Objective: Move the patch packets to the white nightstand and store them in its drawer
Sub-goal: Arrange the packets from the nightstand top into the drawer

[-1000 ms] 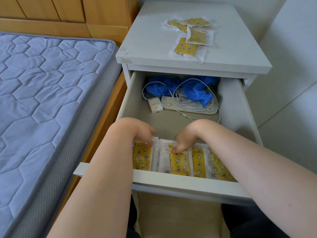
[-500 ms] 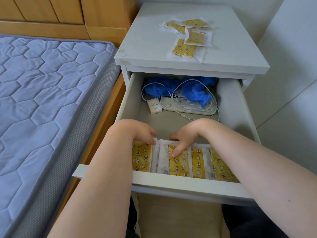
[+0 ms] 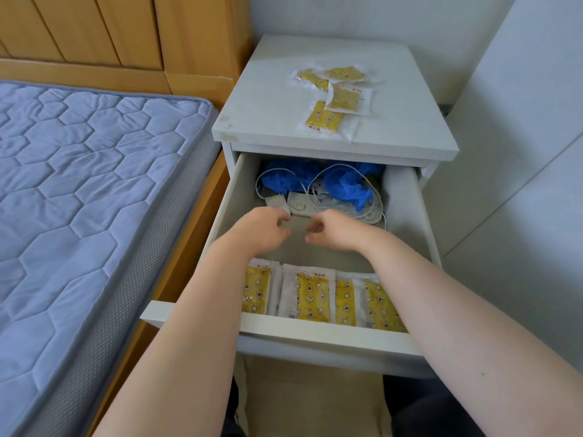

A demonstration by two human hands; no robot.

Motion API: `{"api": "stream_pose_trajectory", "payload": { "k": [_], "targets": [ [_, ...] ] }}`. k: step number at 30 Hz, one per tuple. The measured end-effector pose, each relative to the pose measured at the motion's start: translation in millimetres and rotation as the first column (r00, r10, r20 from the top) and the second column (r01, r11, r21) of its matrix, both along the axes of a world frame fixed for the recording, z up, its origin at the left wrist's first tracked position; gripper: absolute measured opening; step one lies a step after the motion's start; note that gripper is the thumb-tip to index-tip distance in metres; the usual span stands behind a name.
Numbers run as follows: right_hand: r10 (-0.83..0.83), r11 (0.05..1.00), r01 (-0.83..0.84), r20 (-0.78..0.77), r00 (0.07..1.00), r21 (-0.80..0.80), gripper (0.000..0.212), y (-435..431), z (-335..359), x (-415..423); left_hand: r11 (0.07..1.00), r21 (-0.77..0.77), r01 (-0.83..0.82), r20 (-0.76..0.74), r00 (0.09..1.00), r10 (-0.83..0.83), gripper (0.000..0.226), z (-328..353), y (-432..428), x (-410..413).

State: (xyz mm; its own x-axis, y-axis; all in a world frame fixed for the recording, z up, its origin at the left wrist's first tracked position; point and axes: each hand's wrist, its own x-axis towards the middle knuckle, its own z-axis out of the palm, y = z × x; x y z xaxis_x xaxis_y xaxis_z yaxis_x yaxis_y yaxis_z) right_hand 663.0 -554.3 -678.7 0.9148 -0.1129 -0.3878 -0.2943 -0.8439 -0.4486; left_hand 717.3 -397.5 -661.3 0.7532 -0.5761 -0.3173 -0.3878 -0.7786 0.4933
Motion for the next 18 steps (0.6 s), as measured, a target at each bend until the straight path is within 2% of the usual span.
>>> {"api": "stream_pose_trajectory", "payload": {
  "k": [3,7,11,15,18],
  "targets": [
    [-0.045,0.996,0.057,0.163,0.986,-0.069,0.032,-8.5,17.7,-9.7,0.988,-0.145,-0.045,0.121,0.991,0.063,0.04,8.9,-8.2,-8.1],
    [0.012,0.995,0.028,0.376,0.927,-0.1,0.023,-26.4,49.3,-23.5,0.966,-0.257,0.018,0.24,0.97,0.045,0.055,31.9,-20.4,-10.5],
    [-0.007,0.993,0.07,0.529,0.849,-0.099,0.024,-42.7,80.8,-27.6,0.937,-0.344,0.058,0.38,0.921,0.083,0.052,63.9,-33.5,1.7],
    [-0.068,0.985,0.149,0.598,0.798,-0.088,0.031,-66.0,93.7,-19.5,0.946,-0.309,0.099,0.386,0.922,0.029,0.056,76.9,-48.9,21.0],
    [-0.192,0.964,0.261,0.534,0.823,-0.055,0.04,-86.6,97.6,-4.7,0.96,-0.268,0.082,0.364,0.931,0.022,0.06,83.7,-60.1,38.2]
  ]
}}
